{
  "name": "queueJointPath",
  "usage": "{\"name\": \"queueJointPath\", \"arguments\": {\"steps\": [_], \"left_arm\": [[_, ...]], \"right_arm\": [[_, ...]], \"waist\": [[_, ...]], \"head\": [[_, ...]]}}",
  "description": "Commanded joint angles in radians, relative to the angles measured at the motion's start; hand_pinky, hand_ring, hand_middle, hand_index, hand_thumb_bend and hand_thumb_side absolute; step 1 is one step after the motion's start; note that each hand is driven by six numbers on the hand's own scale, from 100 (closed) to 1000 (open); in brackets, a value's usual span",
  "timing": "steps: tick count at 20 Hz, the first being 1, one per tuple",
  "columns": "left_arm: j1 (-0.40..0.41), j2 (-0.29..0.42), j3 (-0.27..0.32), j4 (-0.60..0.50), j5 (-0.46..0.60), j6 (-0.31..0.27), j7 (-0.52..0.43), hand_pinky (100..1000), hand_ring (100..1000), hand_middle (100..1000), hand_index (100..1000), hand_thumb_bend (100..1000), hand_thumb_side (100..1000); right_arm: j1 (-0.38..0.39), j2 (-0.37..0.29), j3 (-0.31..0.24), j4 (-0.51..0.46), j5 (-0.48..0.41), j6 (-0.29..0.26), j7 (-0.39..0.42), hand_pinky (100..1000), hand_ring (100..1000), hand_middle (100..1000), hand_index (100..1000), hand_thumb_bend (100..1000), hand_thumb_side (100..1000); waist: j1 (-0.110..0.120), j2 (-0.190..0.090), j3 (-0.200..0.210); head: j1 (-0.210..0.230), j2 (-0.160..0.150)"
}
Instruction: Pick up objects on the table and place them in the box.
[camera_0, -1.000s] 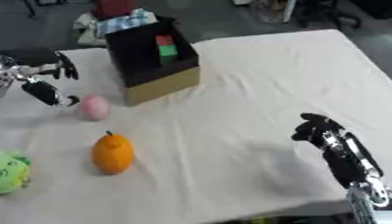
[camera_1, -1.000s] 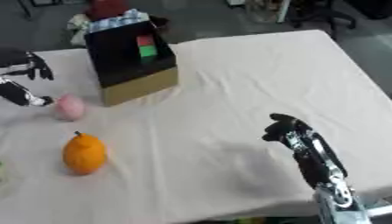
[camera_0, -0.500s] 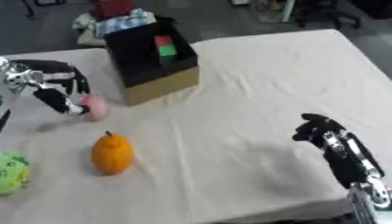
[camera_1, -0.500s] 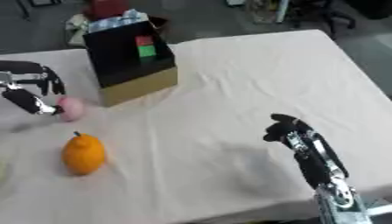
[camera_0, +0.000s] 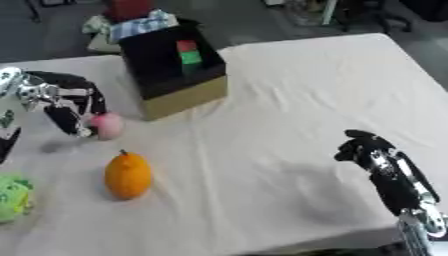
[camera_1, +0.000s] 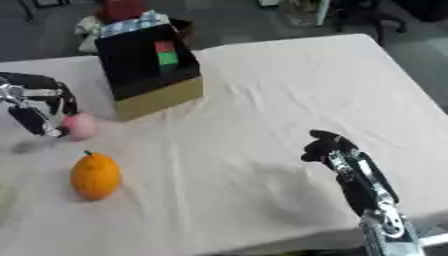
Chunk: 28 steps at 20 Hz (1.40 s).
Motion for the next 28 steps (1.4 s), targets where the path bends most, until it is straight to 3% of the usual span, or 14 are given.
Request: {"name": "queueJointPath", "arguments": {"steps": [1,9,17,22,26,28], "left_arm": [[-0.022,0.023,0.01,-0.029,-0.056,-0.005,0.057,617,462,457,588,270,100],[-0.016,0.019,0.037,-0.045,-0.071,-0.008,0.196,592,394,369,516,113,100],[-0.031,0.028,0.099,-0.18,-0.011,0.073,0.284,602,398,345,508,100,100],[-0.131,-0.055,0.138,-0.176,-0.062,0.142,0.351,616,417,373,531,100,100],[-0.203,-0.161,0.13,-0.073,-0.132,0.19,0.399,634,454,414,573,100,100],[-0.223,-0.21,0.12,-0.014,-0.168,0.203,0.415,658,503,478,640,141,100]], "right_arm": [[-0.01,-0.016,0.0,-0.008,0.006,-0.002,0.001,696,607,586,801,100,715],[-0.009,-0.015,-0.002,-0.007,0.006,-0.002,0.0,695,607,586,801,100,716],[-0.008,-0.015,-0.002,-0.007,0.004,-0.001,0.0,695,607,586,801,100,716],[-0.006,-0.013,0.001,-0.005,0.003,-0.001,0.003,695,606,586,801,100,718],[-0.008,-0.009,0.006,-0.005,0.002,-0.001,0.008,695,606,586,801,100,718],[-0.009,-0.008,0.006,-0.005,0.001,0.0,0.009,695,606,586,801,100,718]], "waist": [[0.002,-0.025,0.0],[0.001,-0.025,0.0],[0.001,-0.027,0.001],[-0.003,-0.028,0.0],[-0.006,-0.026,-0.009],[-0.007,-0.024,-0.015]], "head": [[-0.001,-0.003],[-0.005,-0.002],[-0.01,-0.002],[-0.005,-0.002],[0.002,-0.004],[0.007,-0.006]]}}
